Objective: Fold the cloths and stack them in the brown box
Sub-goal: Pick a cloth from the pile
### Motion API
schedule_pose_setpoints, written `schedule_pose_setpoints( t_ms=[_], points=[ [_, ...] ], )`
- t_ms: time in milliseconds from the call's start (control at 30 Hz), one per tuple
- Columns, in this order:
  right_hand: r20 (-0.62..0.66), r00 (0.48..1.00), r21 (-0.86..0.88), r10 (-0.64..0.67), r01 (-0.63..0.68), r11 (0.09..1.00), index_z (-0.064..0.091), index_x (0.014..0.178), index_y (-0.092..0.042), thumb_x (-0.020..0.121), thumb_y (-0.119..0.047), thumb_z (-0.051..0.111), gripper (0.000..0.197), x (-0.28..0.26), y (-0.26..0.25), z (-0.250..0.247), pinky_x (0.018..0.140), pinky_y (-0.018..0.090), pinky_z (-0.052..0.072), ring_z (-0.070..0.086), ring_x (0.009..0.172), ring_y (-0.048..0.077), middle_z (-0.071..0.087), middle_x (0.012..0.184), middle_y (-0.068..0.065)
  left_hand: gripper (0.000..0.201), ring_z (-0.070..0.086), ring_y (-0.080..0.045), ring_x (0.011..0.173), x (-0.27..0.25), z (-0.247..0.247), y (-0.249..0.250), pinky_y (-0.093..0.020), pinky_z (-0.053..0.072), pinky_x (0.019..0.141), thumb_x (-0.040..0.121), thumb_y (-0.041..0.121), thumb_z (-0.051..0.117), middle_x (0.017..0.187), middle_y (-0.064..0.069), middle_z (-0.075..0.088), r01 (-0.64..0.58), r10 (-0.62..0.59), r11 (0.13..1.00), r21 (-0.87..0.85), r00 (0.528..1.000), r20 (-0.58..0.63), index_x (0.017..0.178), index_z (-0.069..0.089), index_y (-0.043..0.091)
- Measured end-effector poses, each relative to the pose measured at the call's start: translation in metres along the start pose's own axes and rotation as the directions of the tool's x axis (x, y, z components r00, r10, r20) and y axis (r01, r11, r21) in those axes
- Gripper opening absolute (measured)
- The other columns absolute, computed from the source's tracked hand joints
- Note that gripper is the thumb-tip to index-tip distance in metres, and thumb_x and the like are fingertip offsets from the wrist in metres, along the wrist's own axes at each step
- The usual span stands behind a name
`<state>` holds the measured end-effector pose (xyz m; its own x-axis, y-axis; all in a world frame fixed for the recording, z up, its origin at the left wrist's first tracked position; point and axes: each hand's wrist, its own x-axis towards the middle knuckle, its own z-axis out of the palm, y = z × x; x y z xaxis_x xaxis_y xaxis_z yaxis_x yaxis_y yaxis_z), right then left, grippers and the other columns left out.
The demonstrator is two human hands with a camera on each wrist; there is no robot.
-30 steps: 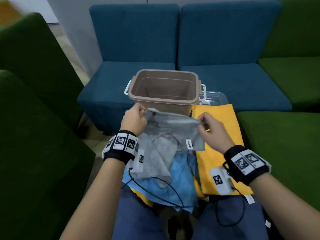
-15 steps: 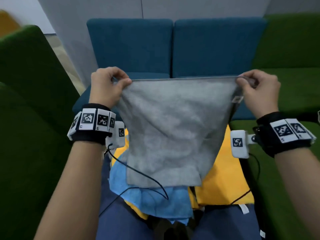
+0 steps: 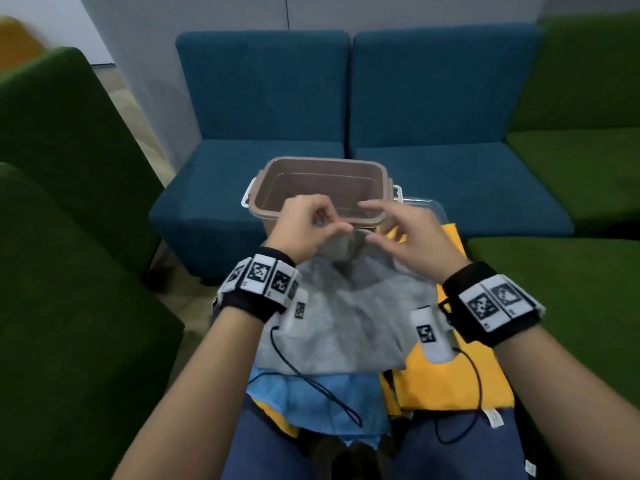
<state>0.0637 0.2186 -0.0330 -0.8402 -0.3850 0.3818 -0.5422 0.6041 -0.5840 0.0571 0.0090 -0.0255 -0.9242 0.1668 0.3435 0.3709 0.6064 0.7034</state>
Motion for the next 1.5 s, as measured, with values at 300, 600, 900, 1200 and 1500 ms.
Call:
schedule_pose_setpoints(
  t_ms=[300,600,900,1200,1500],
  points=[
    [-0.159,0.987,0.148,0.033,-0.009,0.989,0.068,0.086,-0.016,0.084,-0.019,0.068,0.003,0.012,-0.023,0.004,0.063,0.021,0.041,0.052,0.061,0.009,0.064,0.071,-0.006,0.031,0.058,-0.012,0.07,-0.019,0.019,-0.012,-0.03,0.048,0.066,0.066,0.034,0.081,0.077,0.005,0.064,0.074,-0.066,0.972,-0.224,0.997,0.047,0.082,0.058,0.022],
    [-0.591,0.745,0.202,0.309,-0.235,0.951,0.056,0.09,-0.015,0.091,-0.015,0.055,0.001,0.01,0.03,-0.029,0.074,0.042,0.055,0.069,0.074,0.021,0.064,0.079,-0.002,0.029,0.048,0.0,0.056,-0.042,0.006,-0.059,-0.019,0.037,0.058,0.078,0.01,0.078,0.06,0.012,0.054,0.2,-0.202,0.979,0.033,0.976,0.083,0.067,0.056,0.026],
    [-0.404,0.862,0.003,0.305,-0.332,0.943,0.057,0.1,-0.016,0.087,-0.013,0.059,0.013,-0.03,0.037,0.0,0.066,0.038,0.043,0.056,0.063,0.029,0.06,0.065,0.005,0.016,0.05,-0.015,0.063,-0.047,0.005,-0.049,-0.028,0.042,0.065,0.094,0.012,0.052,0.071,-0.001,0.055,0.407,-0.411,0.906,-0.111,0.912,-0.009,0.11,0.053,0.015],
    [0.057,0.998,0.102,-0.011,0.006,0.995,0.061,0.083,-0.015,0.087,0.004,0.054,0.021,-0.061,-0.01,0.033,0.064,0.013,0.036,0.053,0.069,-0.002,0.057,0.085,-0.009,0.024,0.034,-0.001,0.042,-0.048,0.031,-0.006,-0.022,0.037,0.039,0.093,-0.006,0.038,0.064,-0.002,0.037,0.368,-0.338,0.871,-0.325,0.93,0.148,0.084,0.044,0.015],
    [0.04,0.999,-0.353,0.009,0.006,0.935,0.046,0.084,-0.027,0.071,-0.075,0.057,0.051,-0.075,-0.028,0.047,0.069,0.031,0.028,0.043,0.081,0.01,0.046,0.089,-0.013,0.017,0.054,-0.017,0.055,-0.047,0.041,0.003,-0.037,0.057,0.057,0.07,0.003,0.054,0.064,-0.012,0.051,0.446,-0.417,0.816,-0.369,0.895,0.16,0.085,0.054,0.012]
  ],
)
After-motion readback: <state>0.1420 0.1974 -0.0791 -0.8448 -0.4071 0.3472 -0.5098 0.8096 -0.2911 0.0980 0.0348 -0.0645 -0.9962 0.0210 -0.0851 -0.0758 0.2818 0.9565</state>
